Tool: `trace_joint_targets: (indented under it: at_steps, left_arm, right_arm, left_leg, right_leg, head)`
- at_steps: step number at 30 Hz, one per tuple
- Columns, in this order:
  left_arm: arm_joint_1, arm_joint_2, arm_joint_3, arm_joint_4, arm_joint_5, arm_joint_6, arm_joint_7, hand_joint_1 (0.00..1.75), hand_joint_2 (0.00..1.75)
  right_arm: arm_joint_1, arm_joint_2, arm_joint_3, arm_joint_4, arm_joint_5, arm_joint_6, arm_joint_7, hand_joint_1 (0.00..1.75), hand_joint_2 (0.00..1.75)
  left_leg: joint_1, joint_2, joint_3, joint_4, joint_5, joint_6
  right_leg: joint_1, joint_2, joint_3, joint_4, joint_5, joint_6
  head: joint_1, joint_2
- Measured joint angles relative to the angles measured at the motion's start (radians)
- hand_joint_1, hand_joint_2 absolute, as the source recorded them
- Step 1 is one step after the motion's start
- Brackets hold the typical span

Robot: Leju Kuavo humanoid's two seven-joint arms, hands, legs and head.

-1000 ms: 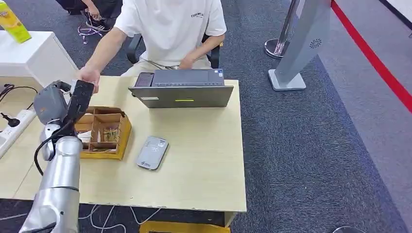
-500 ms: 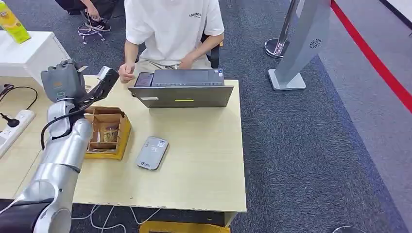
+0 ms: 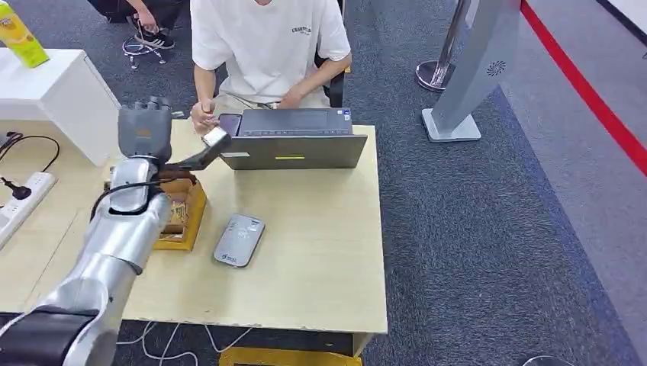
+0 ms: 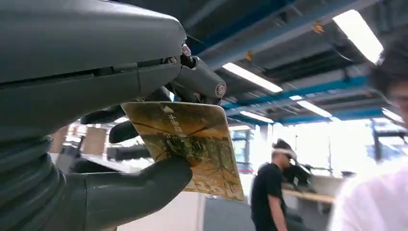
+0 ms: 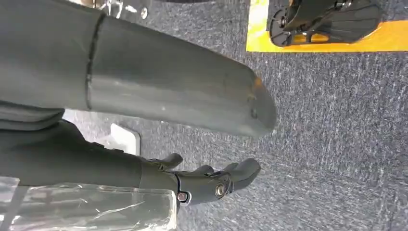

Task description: Pass the card to the sensor for recognition and then transmit it.

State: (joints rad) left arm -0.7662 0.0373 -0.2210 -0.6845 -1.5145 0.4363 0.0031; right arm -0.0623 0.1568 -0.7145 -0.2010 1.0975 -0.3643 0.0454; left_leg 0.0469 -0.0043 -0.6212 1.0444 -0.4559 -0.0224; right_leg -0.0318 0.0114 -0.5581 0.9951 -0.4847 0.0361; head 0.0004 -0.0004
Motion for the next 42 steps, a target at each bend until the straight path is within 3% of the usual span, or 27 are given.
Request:
trace_joint_targets:
  at_steps: [5,11,18,24,27,31,35,39,42]
  left_arm:
    - [0.117,-0.035,-0.137,-0.163,0.011,-0.088,0.036,1.75,1.75]
    - [0.198,-0.063,-0.257,-0.255,0.018,-0.142,0.055,1.75,1.75]
    - [0.240,-0.081,-0.311,-0.276,0.029,-0.189,0.082,1.75,1.75]
    - [0.254,-0.080,-0.322,-0.276,0.034,-0.176,0.092,1.75,1.75]
    - [0.266,-0.080,-0.324,-0.280,0.031,-0.142,0.099,1.75,1.75]
    - [0.297,-0.073,-0.328,-0.318,-0.001,-0.014,0.115,1.75,1.75]
    - [0.319,-0.066,-0.333,-0.339,-0.020,0.024,0.124,1.75,1.75]
    - [0.321,-0.013,-0.378,-0.401,-0.051,0.238,0.287,1.75,1.75]
    - [0.317,0.026,-0.413,-0.436,-0.053,0.256,0.318,1.75,1.75]
  right_arm:
    - [0.001,0.008,-0.024,0.002,-0.008,-0.008,0.003,0.00,0.00]
    - [0.003,0.012,-0.044,0.002,-0.012,-0.014,0.009,0.00,0.00]
    - [0.006,0.016,-0.063,0.003,-0.017,-0.017,0.026,0.00,0.00]
    - [0.006,0.020,-0.068,0.004,-0.016,-0.019,0.032,0.00,0.00]
    - [0.007,0.022,-0.068,0.004,-0.012,-0.019,0.031,0.00,0.00]
    - [0.008,0.025,-0.068,0.004,0.003,-0.019,0.028,0.00,0.00]
    - [0.008,0.026,-0.068,0.004,0.006,-0.019,0.027,0.00,0.00]
    - [0.008,0.027,-0.067,0.004,0.039,-0.018,0.027,0.00,0.00]
    - [0.008,0.027,-0.067,0.004,0.043,-0.017,0.027,0.00,0.00]
  left_leg:
    - [-0.001,0.000,-0.001,0.000,0.000,0.000]
    - [-0.001,0.000,-0.001,0.000,0.000,0.000]
    - [-0.001,0.000,0.000,0.000,0.000,0.000]
    - [-0.001,0.000,0.000,-0.001,0.001,0.001]
    - [-0.001,0.000,0.000,-0.001,0.001,0.001]
    - [-0.001,0.000,-0.001,-0.001,0.001,0.001]
    - [-0.001,0.000,-0.001,-0.001,0.001,0.001]
    - [-0.001,0.000,0.000,-0.002,0.001,0.001]
    - [-0.001,0.000,0.000,-0.002,0.002,0.001]
  right_leg:
    - [-0.001,0.000,0.001,0.000,0.000,0.000]
    - [-0.001,-0.001,0.001,0.000,0.000,0.000]
    - [-0.001,-0.001,0.001,0.000,0.000,0.000]
    - [-0.001,-0.001,0.002,0.000,0.000,0.000]
    - [-0.001,-0.001,0.002,0.000,0.000,0.000]
    - [-0.001,-0.001,0.001,0.000,0.000,0.000]
    - [-0.001,-0.001,0.001,0.000,0.000,0.000]
    - [-0.001,0.000,0.000,0.000,0.000,0.000]
    - [-0.001,-0.002,0.001,0.000,0.000,0.000]
  head:
    - [0.001,0.000]
    - [0.000,0.000]
    - [0.000,0.000]
    - [0.000,0.000]
    - [0.000,0.000]
    - [0.000,0.000]
    - [0.000,0.000]
    - [0.000,0.000]
    - [0.000,0.000]
